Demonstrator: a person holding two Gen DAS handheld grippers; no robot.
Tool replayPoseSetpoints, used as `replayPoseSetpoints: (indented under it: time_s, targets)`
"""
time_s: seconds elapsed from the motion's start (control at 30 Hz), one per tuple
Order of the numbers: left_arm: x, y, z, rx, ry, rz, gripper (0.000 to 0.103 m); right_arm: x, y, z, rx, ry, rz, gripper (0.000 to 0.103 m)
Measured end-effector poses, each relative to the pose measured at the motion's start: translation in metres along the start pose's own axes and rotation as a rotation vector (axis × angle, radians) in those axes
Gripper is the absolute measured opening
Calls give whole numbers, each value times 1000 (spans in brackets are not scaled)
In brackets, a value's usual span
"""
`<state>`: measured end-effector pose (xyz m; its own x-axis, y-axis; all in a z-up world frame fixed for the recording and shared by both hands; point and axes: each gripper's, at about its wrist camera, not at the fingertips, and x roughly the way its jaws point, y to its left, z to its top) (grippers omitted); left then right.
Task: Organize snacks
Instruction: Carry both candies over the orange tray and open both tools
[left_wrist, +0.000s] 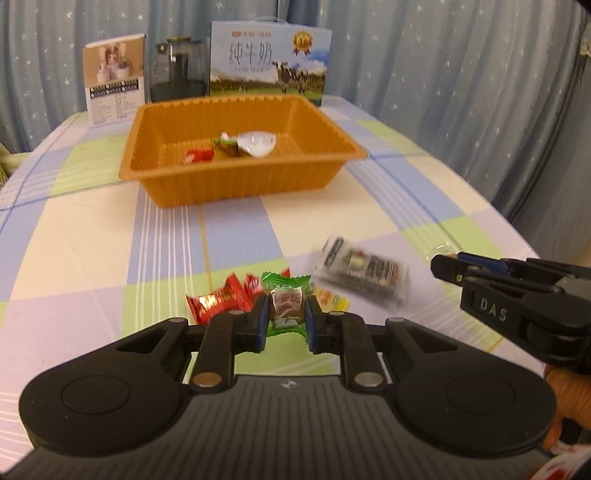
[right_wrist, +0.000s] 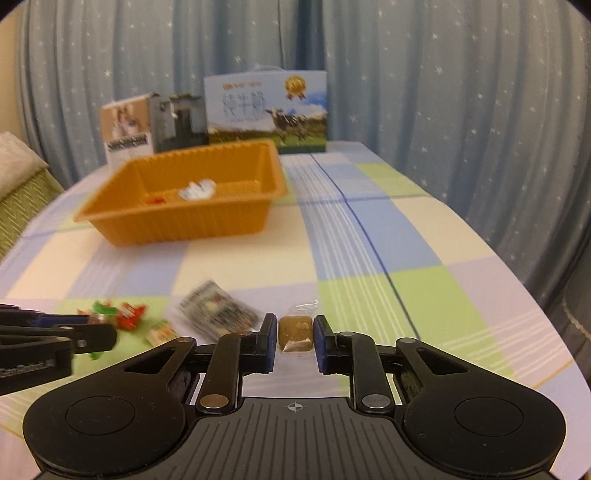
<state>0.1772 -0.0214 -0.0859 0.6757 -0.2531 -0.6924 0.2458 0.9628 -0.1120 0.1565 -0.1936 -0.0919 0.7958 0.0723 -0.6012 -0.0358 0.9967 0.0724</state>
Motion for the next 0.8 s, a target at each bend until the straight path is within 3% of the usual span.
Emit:
replayPoseSetpoints:
  time_s: [0.43,0.8]
  targets:
    - [-23,21,57,-21,-137,22,18,-6,28,64,-16,-106,126,21]
    - [-11,53,100,-84,-188,40,18,26,35,123,-18,-154,167,21]
